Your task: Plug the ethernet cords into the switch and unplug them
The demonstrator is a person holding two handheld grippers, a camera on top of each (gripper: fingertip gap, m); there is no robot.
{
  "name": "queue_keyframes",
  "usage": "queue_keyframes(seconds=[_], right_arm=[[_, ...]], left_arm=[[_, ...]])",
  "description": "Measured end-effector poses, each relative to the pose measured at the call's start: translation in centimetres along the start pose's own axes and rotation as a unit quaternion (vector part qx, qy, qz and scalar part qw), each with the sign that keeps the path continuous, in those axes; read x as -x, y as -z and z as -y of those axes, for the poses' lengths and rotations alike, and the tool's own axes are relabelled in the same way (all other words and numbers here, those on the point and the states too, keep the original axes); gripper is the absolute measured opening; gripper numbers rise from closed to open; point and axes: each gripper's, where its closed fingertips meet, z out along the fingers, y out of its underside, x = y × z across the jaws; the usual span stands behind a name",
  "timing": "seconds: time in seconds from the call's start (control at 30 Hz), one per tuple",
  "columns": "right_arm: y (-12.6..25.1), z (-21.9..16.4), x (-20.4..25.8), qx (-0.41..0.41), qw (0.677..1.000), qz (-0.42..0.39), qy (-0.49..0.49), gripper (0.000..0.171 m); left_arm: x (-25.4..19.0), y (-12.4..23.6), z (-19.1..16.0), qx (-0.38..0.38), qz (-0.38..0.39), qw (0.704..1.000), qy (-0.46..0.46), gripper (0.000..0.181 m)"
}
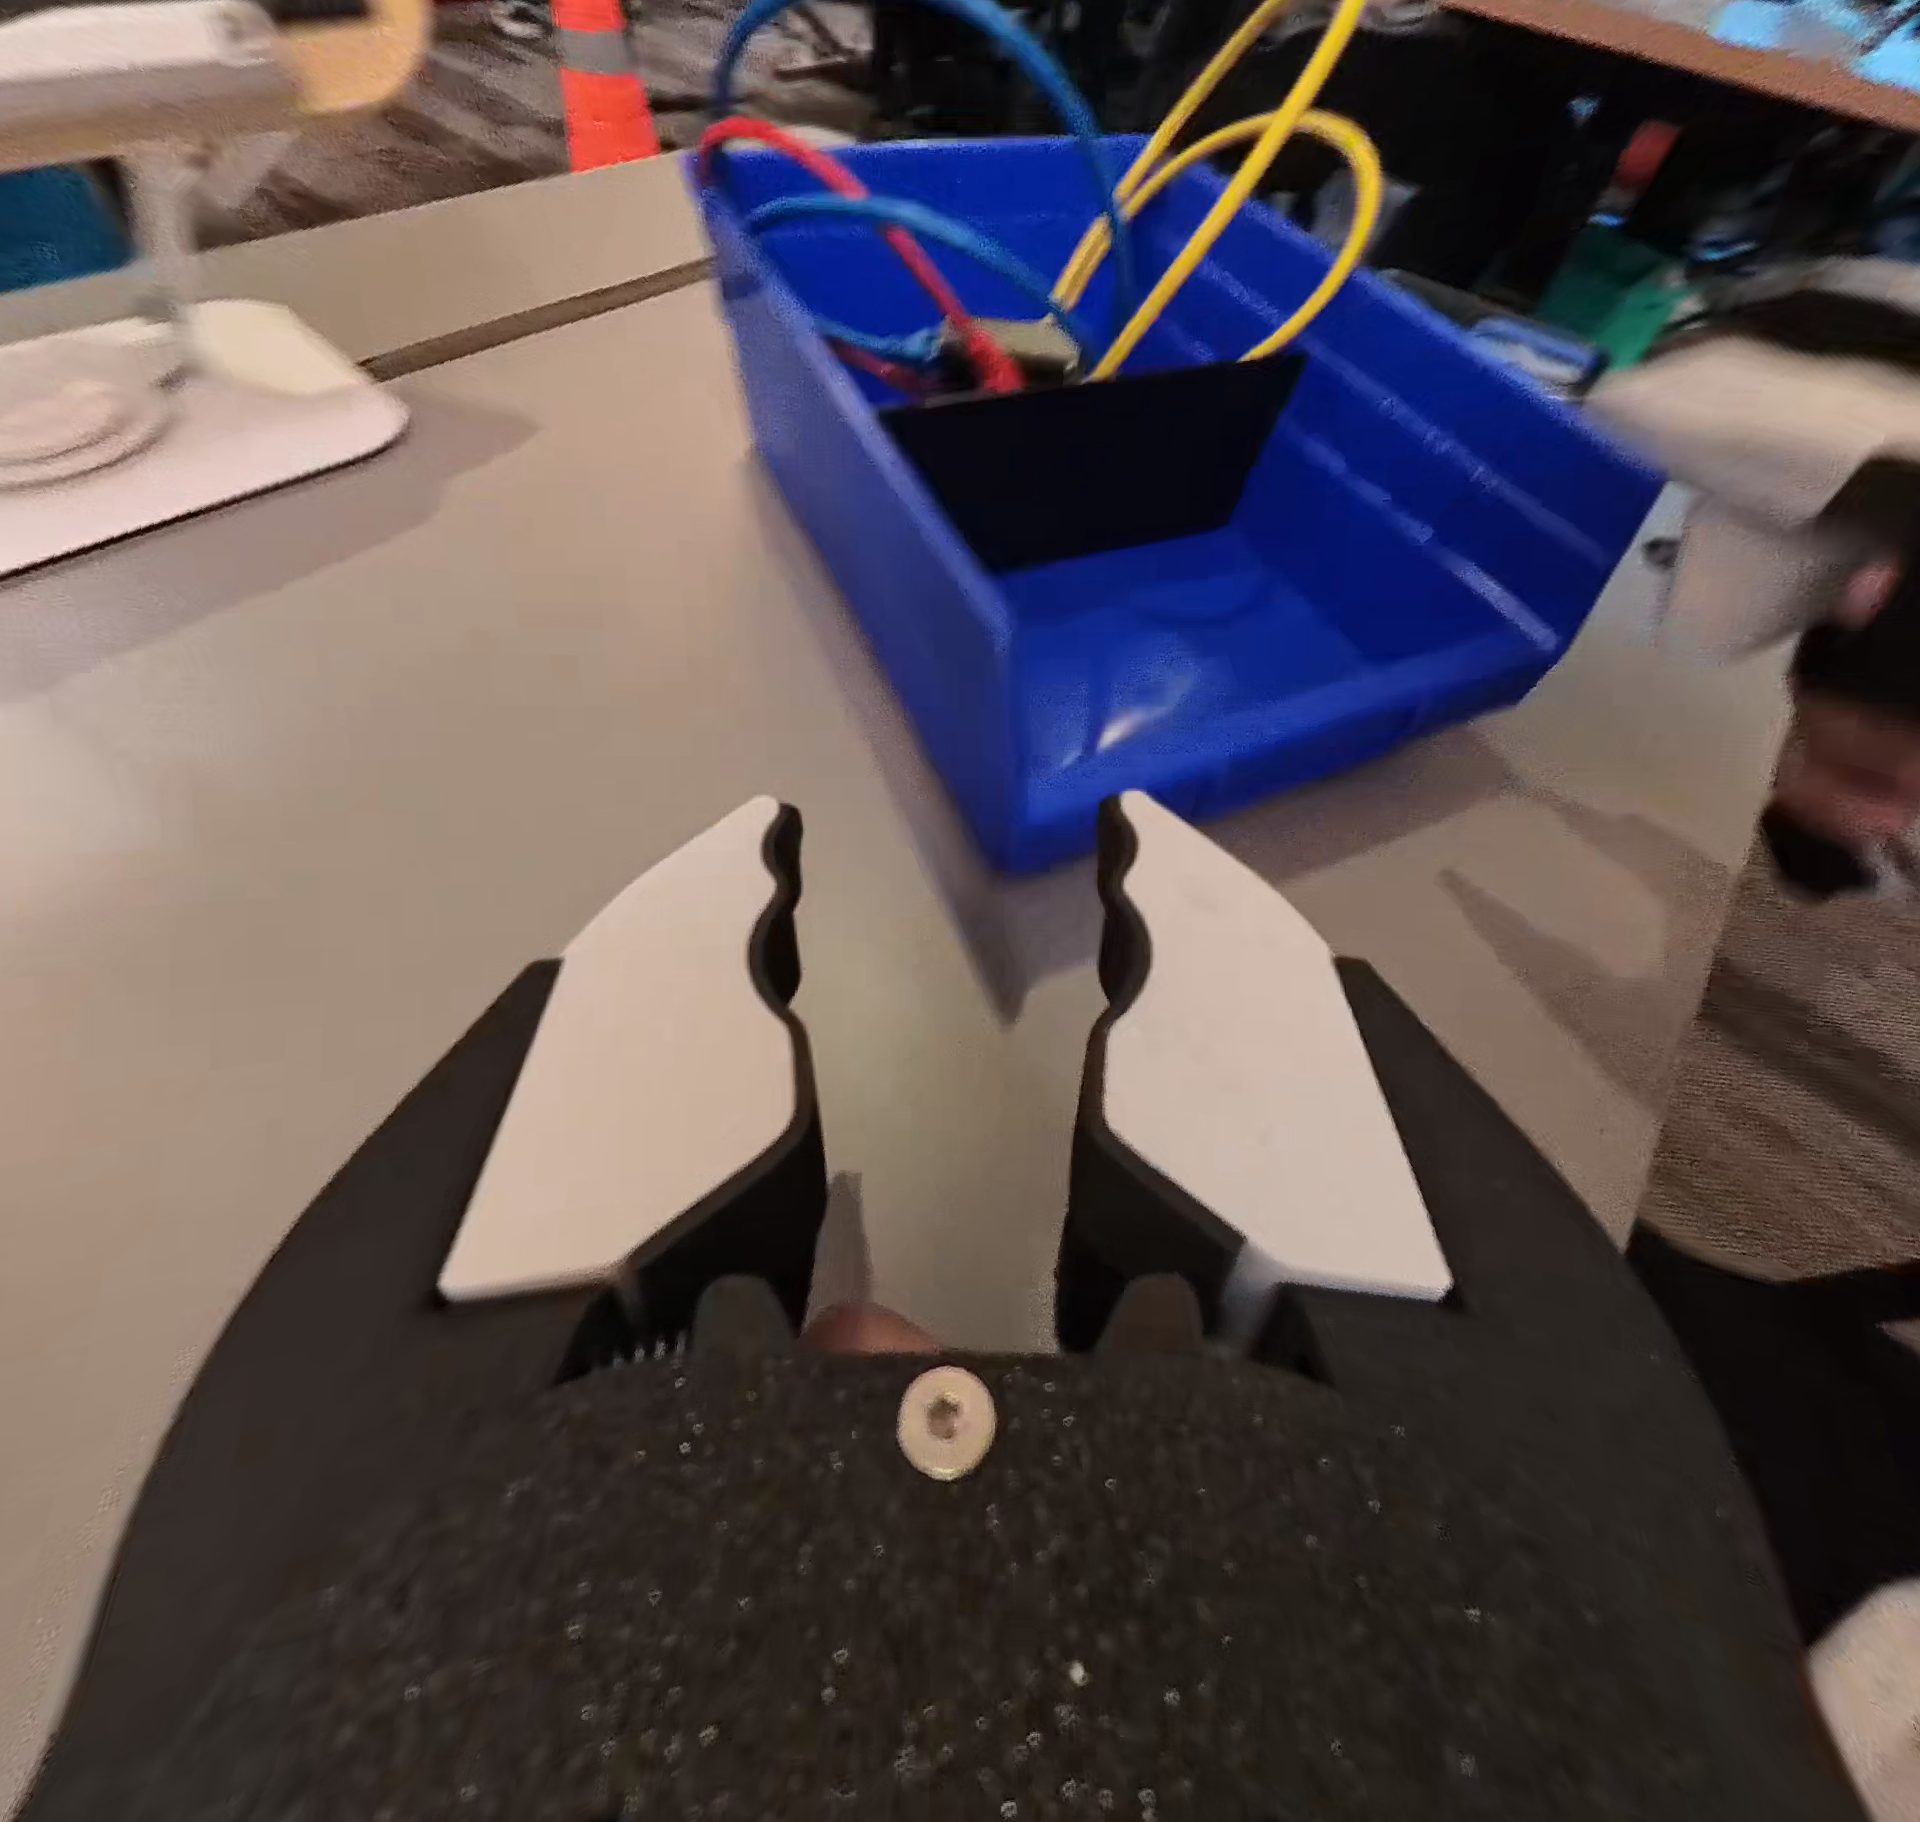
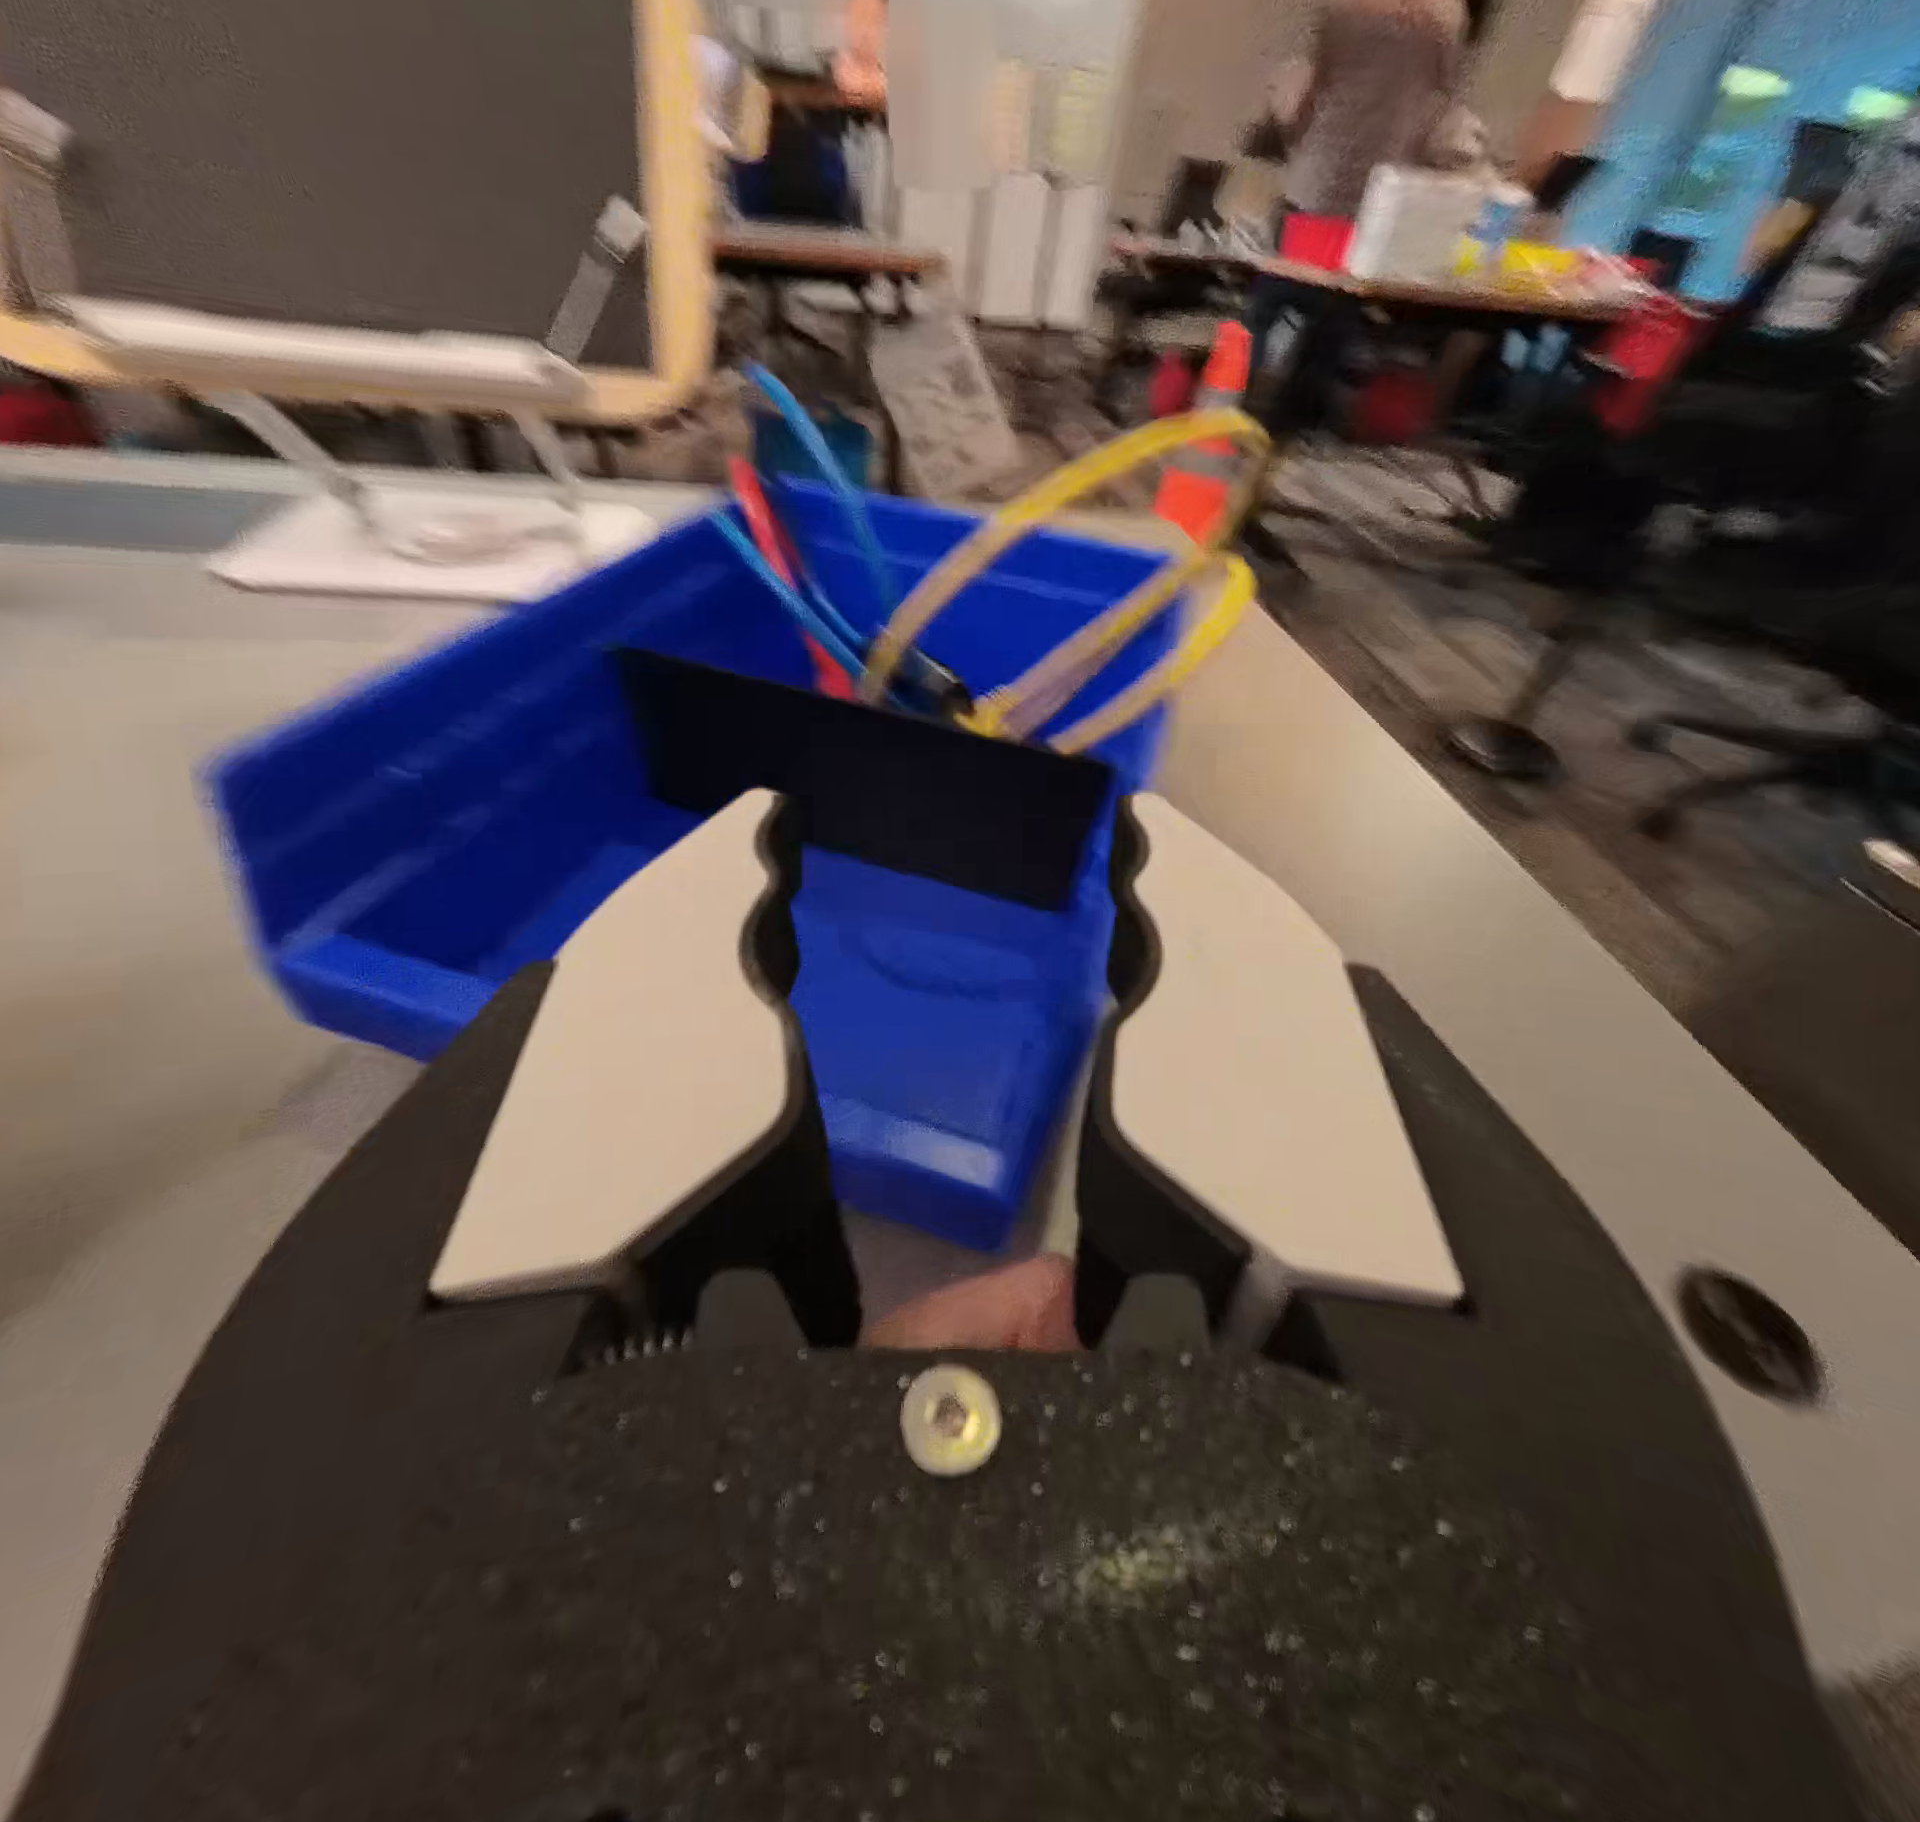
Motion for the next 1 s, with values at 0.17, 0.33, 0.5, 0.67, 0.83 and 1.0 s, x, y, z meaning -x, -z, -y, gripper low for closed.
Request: queue_keyframes(seconds=[0.17,0.33,0.5,0.67,0.83,1.0], right_arm=[[-2.0,-7.0,-3.0,0.130,0.987,-0.056,-0.069,0.055],[-3.3,-7.1,-2.2,0.141,0.981,-0.050,-0.120,0.014],[-2.7,-6.7,-0.2,0.148,0.982,-0.064,-0.103,0.004],[-3.1,-3.6,6.0,0.097,0.993,-0.008,-0.072,0.004],[-5.0,-2.4,14.1,0.109,0.991,0.065,-0.039,0.004],[-6.5,-3.2,19.6,0.128,0.986,0.104,-0.025,0.004]], left_arm=[[-1.6,-8.1,1.1,0.054,0.001,0.999,-0.003,0.047],[-0.2,-9.9,-0.1,0.079,0.063,0.994,0.047,0.010],[1.5,-6.7,0.2,0.057,0.137,0.988,0.030,0.003],[5.7,-0.5,0.1,0.026,0.201,0.979,0.024,0.004],[11.3,5.1,-2.1,0.034,0.257,0.964,0.062,0.004],[15.3,7.9,-4.2,0.047,0.283,0.954,0.085,0.004]])
